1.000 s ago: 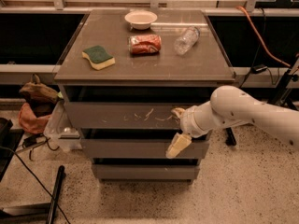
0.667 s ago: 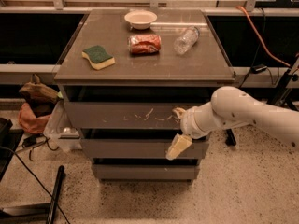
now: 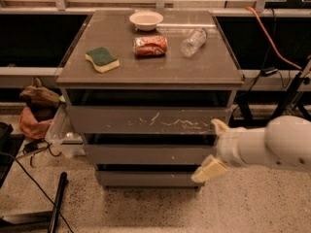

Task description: Close top drawer

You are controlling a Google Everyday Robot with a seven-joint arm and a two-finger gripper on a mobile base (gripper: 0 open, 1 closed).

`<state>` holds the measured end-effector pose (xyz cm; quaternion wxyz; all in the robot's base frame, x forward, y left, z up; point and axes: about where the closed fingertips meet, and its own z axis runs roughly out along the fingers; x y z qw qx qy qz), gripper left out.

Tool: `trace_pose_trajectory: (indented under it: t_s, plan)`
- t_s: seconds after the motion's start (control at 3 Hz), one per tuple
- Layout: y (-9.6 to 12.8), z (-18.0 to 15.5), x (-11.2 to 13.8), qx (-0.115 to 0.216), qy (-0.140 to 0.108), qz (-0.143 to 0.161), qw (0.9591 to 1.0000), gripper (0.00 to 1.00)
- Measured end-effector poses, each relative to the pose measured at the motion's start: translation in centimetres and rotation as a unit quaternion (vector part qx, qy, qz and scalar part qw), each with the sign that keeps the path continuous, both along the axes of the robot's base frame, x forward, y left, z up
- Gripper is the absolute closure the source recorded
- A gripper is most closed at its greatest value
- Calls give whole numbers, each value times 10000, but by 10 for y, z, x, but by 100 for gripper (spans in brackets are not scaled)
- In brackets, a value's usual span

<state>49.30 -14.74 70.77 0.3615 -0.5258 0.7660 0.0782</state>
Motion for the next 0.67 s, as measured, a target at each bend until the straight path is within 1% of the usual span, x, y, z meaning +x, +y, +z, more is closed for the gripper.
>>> trace_pose_trajectory:
  t_s: [0.33, 0.67]
  plan:
    - [-62, 64, -42, -241, -370, -834, 9955, 0]
    - [-67, 78, -47, -342, -495, -903, 9941, 0]
